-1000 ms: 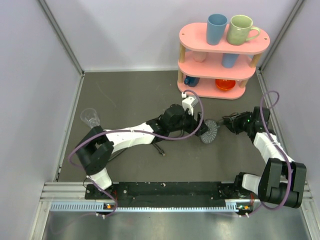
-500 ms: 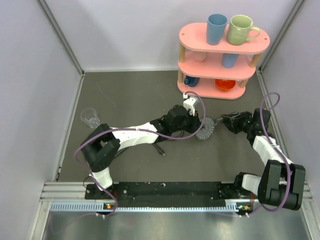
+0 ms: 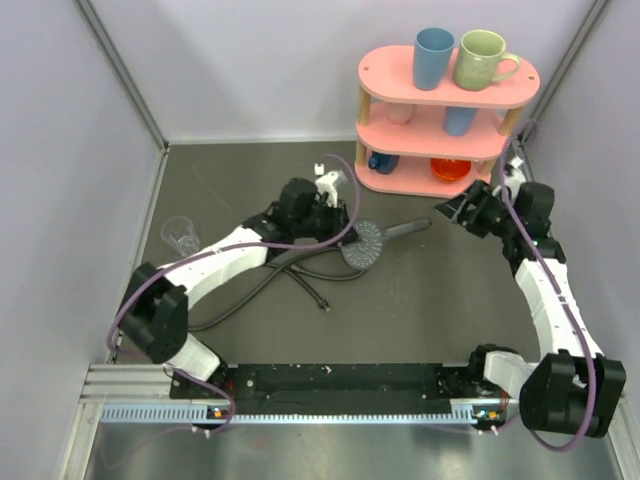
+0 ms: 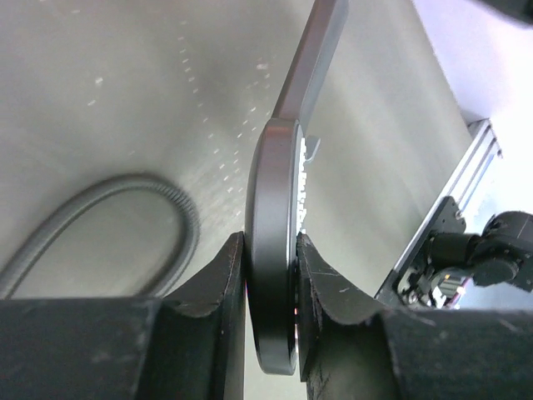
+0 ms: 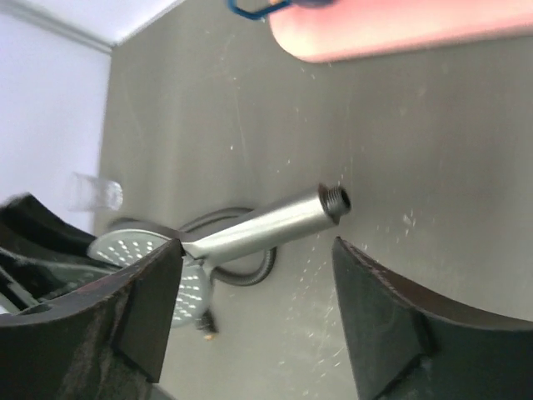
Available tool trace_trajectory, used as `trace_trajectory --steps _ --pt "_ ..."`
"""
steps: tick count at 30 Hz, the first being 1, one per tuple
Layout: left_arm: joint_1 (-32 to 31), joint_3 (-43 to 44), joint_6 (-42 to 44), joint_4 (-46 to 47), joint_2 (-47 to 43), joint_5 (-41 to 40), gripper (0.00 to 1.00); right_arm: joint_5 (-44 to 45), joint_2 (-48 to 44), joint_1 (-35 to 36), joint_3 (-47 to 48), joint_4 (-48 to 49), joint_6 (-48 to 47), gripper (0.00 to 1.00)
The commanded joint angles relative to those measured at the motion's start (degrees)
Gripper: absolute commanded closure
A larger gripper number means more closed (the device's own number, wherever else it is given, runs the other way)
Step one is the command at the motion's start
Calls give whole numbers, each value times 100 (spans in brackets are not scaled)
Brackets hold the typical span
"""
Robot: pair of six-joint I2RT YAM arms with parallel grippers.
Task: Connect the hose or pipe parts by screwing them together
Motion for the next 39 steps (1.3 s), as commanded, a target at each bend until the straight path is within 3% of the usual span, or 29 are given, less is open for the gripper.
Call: trace_trajectory --steps 1,5,9,11,13,15,21,29,32,34,35,36,37,38,39 --pt "241 381 819 -1693 -787 667 100 652 -343 1356 666 -201 -1729 25" --pt "539 496 1329 -2646 -1227 816 100 990 -966 2680 396 884 -3407 21" --pt "672 514 1585 -3139 -1640 1167 100 -862 -1441 2962 -446 2676 -4096 21" --pt "689 628 1760 -3498 -1746 1317 100 -997 -1495 3268 -389 2368 -4655 20" --pt "698 672 1805 -3631 -1851 1283 100 -998 -1390 3541 -152 930 -5488 20" --pt "716 724 1858 -3789 -1913 1300 100 -509 -1398 4112 -98 199 -5835 20" --pt "742 1032 1779 -4238 -1791 1564 100 706 -1513 5036 -607 256 -6302 18" --pt "768 1243 1753 -4326 -1703 1993 100 1681 -995 5335 -924 949 -6566 20" --pt "777 1287 1735 -4379 -1641 2021 100 1903 -924 5458 -951 1152 -6610 29" --pt "786 1296 1691 -4379 -1632 2038 100 2025 -915 5555 -951 1301 -6540 49" --pt "795 1313 1682 -4370 -1606 2056 100 2070 -933 5573 -959 1398 -6514 70" --pt "812 1331 1621 -4362 -1597 2065 100 2096 -950 5590 -977 1503 -6418 79" --pt "821 1348 1586 -4353 -1588 2056 97 2183 -976 5669 -1012 1609 -6321 86" --pt "839 1366 1533 -4283 -1597 2056 84 2202 -1038 5678 -1021 1688 -6233 98" --pt "874 1375 1420 -4204 -1615 2021 72 2167 -1064 5678 -1038 1880 -6024 100"
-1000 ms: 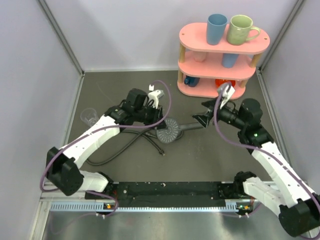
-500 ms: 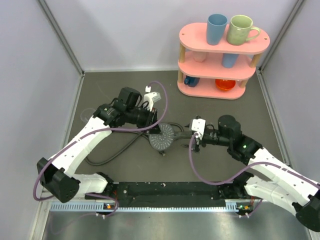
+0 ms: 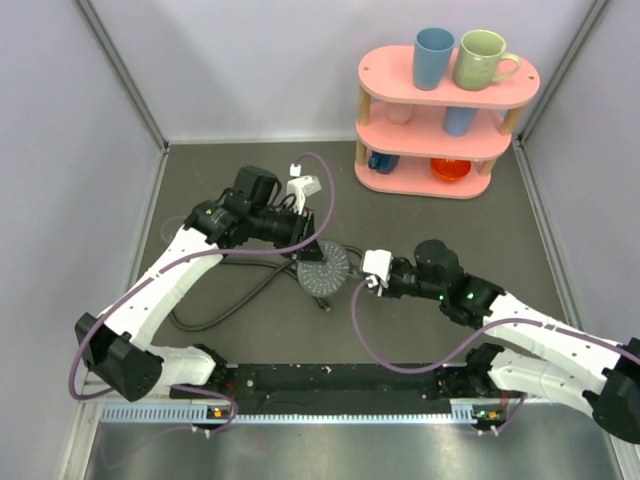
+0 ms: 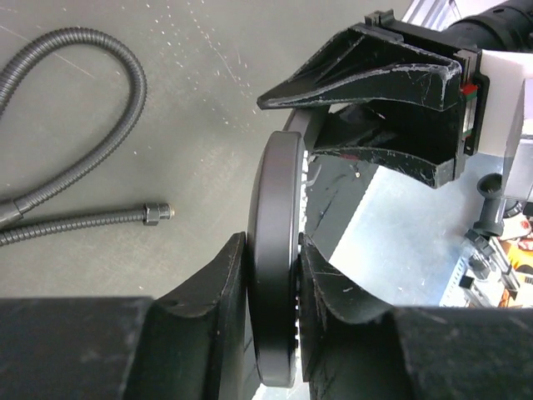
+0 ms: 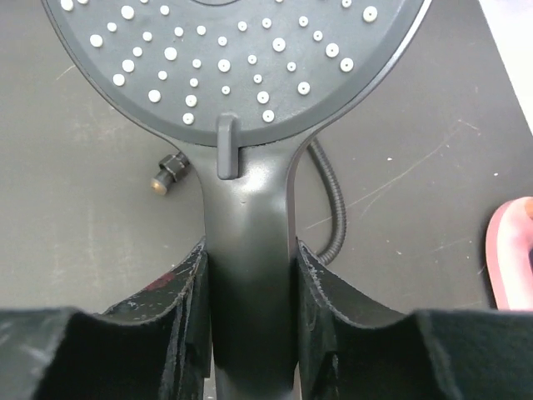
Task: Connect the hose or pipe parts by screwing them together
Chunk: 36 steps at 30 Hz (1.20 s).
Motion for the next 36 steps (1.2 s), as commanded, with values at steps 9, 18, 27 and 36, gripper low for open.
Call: trace_trajectory --steps 9,18,27,36 --pt "101 -849 -1402 2468 -1099 -604 26 827 -39 31 197 1557 1547 100" --pt "101 -2108 -2309 4258 -1671 -1123 37 730 400 39 496 2013 2374 100" --pt "101 -2451 -2679 4786 -1540 -1203 42 756 664 110 478 2567 2726 100" --pt "92 -2899 -3145 5436 -1522 -1176 50 1020 1121 206 689 2953 3087 100"
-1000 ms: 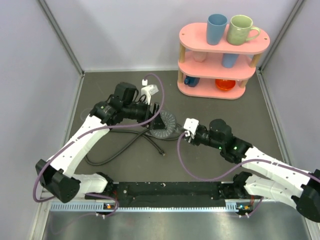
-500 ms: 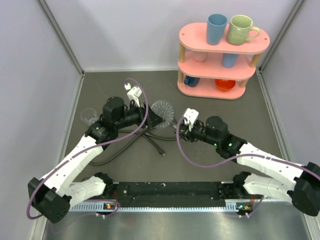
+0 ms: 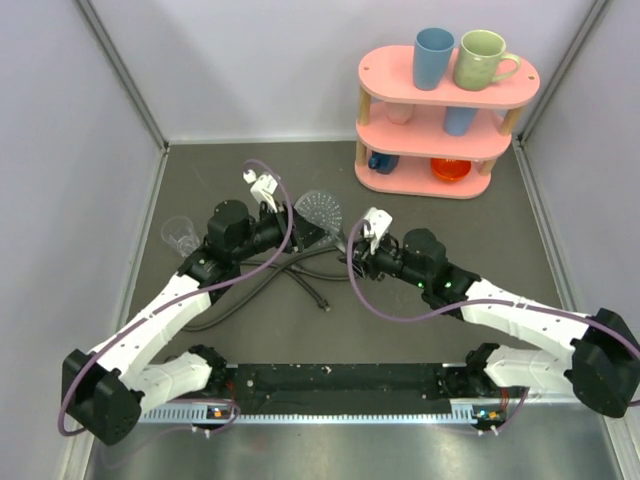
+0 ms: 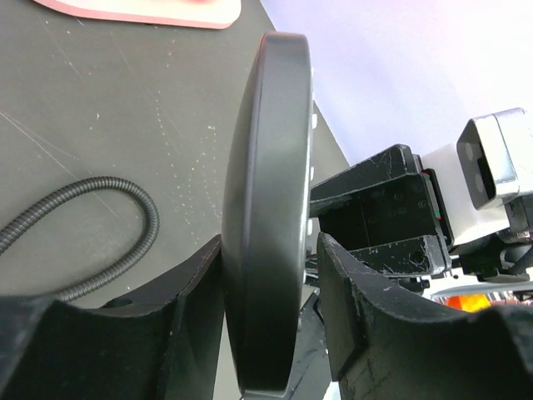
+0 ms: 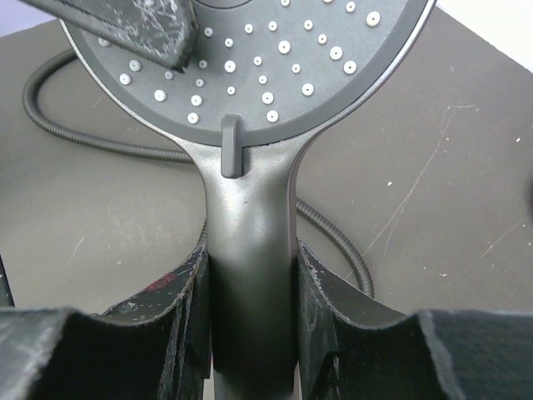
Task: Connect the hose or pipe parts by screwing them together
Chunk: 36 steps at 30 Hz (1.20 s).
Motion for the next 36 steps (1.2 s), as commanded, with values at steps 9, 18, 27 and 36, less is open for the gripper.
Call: trace_trajectory --steps 9,18,27,36 --pt "-31 -295 -297 916 -77 2 100 176 252 145 467 1112 590 93" --pt "635 794 546 -1315 -323 -1394 100 -939 269 145 18 1437 -306 39" --pt "2288 823 591 -2011 -473 -1475 100 -792 2202 136 1282 859 45 44" --pt "2755 312 626 -2187 -780 -2072 100 -641 3890 207 2584 -197 212 48"
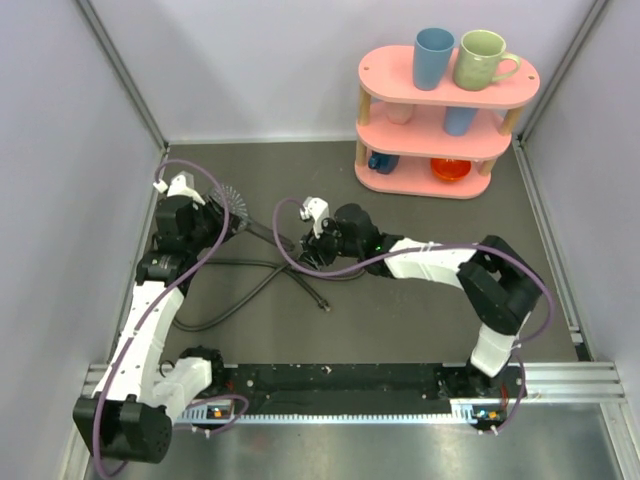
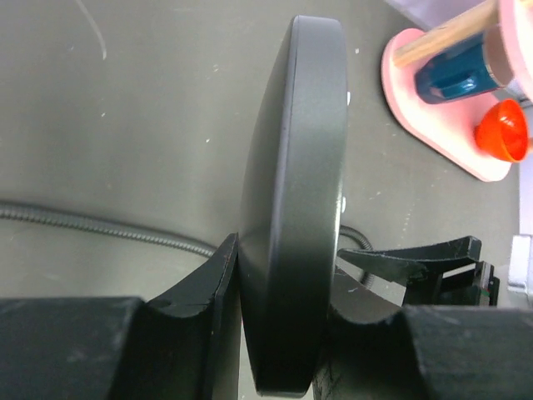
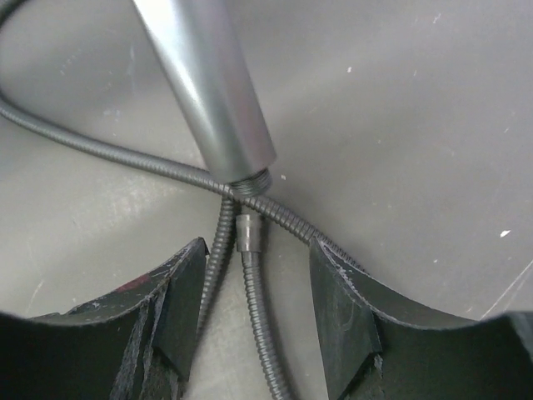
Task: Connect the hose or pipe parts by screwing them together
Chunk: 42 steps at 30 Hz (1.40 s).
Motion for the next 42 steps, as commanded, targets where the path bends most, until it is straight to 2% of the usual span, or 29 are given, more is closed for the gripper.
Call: trace_trajectory --steps 1,6,12,19,23,27,38,42 --pt "115 -71 73 207 -271 -365 100 21 409 143 442 -236 90 48" --pt "194 184 134 -48 -87 -954 100 109 954 275 610 -166 11 50" --pt "291 246 178 -48 -60 -1051 100 39 1174 345 461 193 -121 53" --pt "353 211 135 4 -25 -868 100 144 1288 389 285 396 -340 56" --pt "353 175 91 57 -34 -841 100 267 1297 407 276 414 -472 63" --pt "353 158 12 119 -8 -577 100 329 1332 416 303 291 -455 63" --pt "370 281 29 145 142 -682 100 391 1491 425 188 379 -394 64" --pt "370 237 -6 215 221 -498 100 329 1587 433 162 572 -376 64"
